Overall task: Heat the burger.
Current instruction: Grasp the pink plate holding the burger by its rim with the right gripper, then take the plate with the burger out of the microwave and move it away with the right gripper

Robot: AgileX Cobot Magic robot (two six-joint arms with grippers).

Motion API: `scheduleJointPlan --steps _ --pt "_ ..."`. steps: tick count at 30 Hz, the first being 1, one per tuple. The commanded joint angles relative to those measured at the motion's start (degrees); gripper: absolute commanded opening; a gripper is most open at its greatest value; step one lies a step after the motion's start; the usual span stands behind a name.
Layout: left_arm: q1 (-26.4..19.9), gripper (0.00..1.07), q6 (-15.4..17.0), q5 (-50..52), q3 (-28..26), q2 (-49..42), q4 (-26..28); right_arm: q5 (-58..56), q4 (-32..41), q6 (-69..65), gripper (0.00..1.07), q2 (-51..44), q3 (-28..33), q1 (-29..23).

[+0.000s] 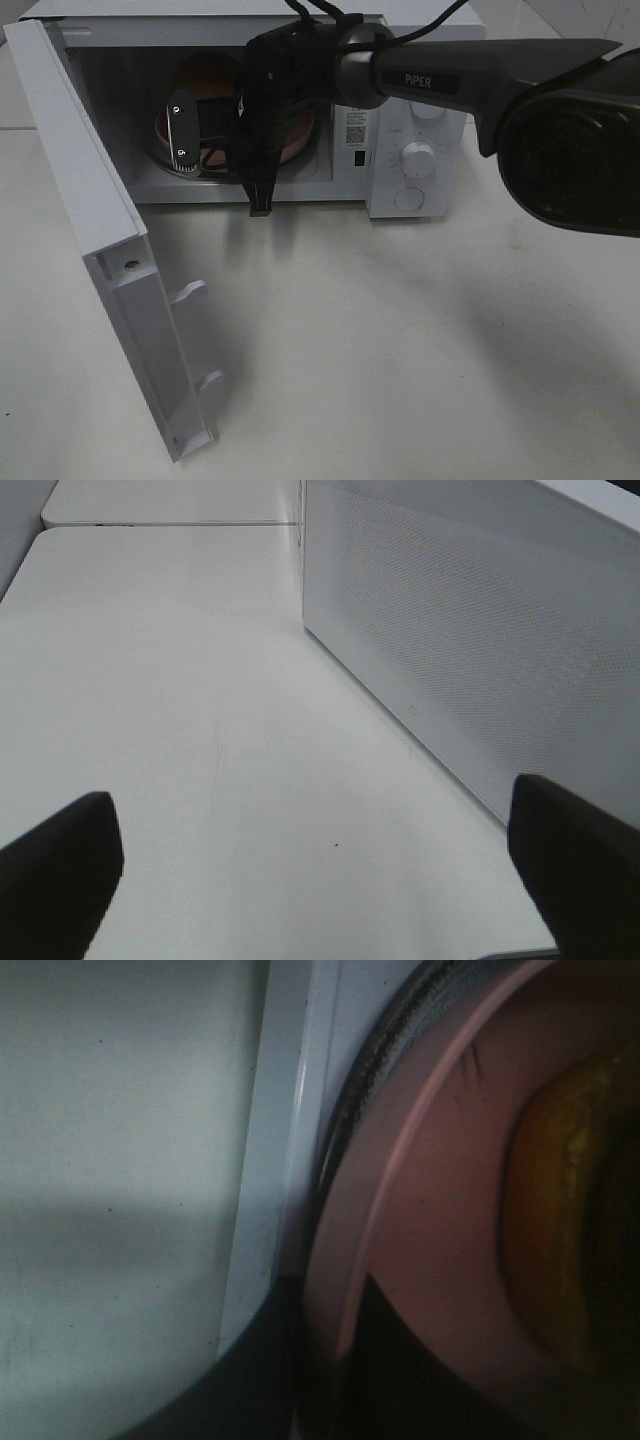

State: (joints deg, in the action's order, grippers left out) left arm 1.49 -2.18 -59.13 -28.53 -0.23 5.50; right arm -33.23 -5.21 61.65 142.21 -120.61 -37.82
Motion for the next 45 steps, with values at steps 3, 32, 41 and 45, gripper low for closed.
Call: scheduleJointPlan --steps 3,32,41,45 --pt "-0.3 1.00 0.1 0.3 0.1 -1.4 0.3 0.7 0.2 0.3 0.00 0.1 -0.3 0.3" --pt "-0.3 1.00 0.1 0.3 0.1 -1.4 0.3 7.9 0.3 10.2 0.00 -10.3 14.1 0.3" --pt "-0.3 1.00 0.1 0.3 0.1 -1.4 0.3 8.8 0.9 10.7 0.00 -13.3 17.5 0.3" --pt "-0.3 1.00 0.1 0.3 0.1 -1.4 0.3 10.3 1.3 12.8 0.00 -16.3 21.8 0.3"
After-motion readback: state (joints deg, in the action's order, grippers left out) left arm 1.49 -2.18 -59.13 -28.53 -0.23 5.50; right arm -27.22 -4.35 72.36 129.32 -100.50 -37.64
